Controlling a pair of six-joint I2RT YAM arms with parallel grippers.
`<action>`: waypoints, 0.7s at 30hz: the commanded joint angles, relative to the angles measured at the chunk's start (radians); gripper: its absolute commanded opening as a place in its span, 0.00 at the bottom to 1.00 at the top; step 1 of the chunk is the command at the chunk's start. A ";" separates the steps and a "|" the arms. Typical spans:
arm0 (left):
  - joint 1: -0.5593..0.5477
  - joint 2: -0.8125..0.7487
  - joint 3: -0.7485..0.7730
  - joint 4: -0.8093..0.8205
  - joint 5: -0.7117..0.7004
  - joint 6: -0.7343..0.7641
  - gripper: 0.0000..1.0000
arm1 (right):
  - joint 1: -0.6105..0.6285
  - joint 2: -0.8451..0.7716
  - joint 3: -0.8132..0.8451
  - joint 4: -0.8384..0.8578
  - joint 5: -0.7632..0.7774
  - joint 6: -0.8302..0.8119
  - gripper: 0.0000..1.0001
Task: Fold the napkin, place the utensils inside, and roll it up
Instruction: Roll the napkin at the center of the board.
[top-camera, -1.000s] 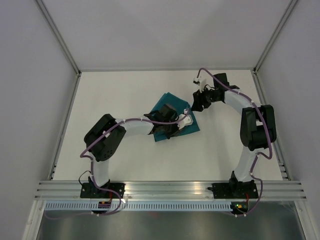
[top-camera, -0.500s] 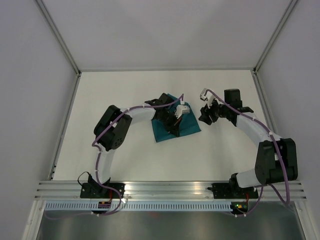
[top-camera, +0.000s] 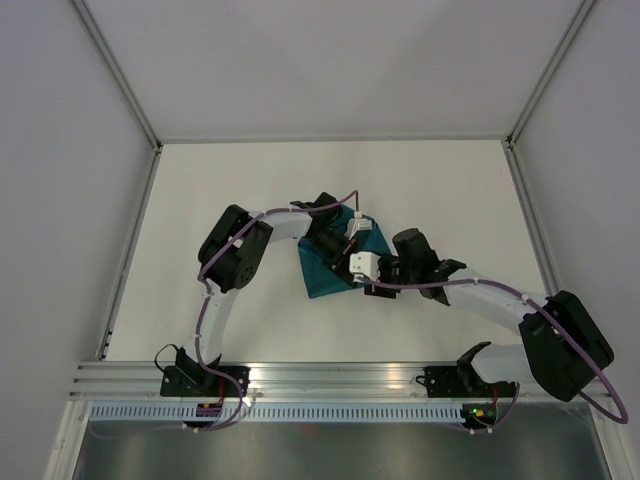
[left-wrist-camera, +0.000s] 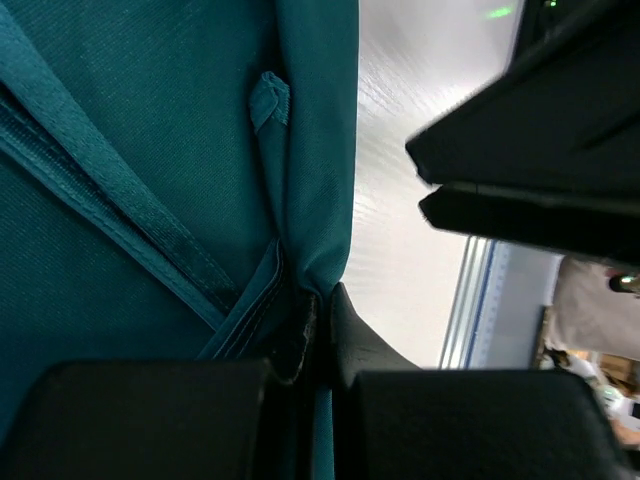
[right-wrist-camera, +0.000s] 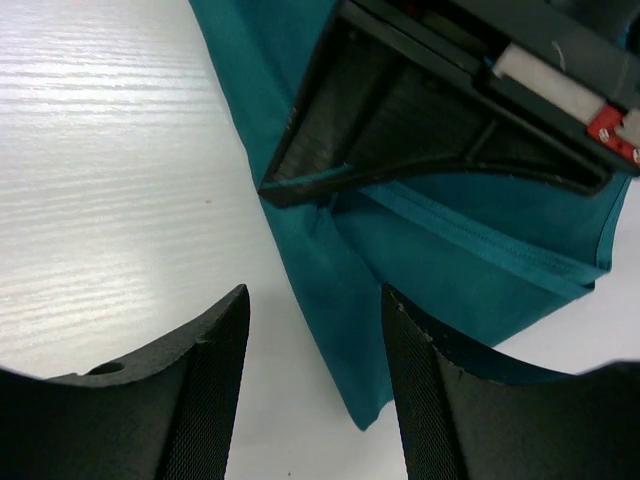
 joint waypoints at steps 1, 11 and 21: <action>0.003 0.086 0.006 -0.107 -0.057 0.002 0.02 | 0.069 -0.014 -0.023 0.087 0.074 -0.053 0.61; 0.003 0.109 0.023 -0.124 -0.022 0.008 0.02 | 0.201 0.073 -0.039 0.123 0.172 -0.055 0.60; 0.003 0.128 0.034 -0.150 0.001 0.030 0.02 | 0.230 0.134 -0.033 0.169 0.206 -0.056 0.57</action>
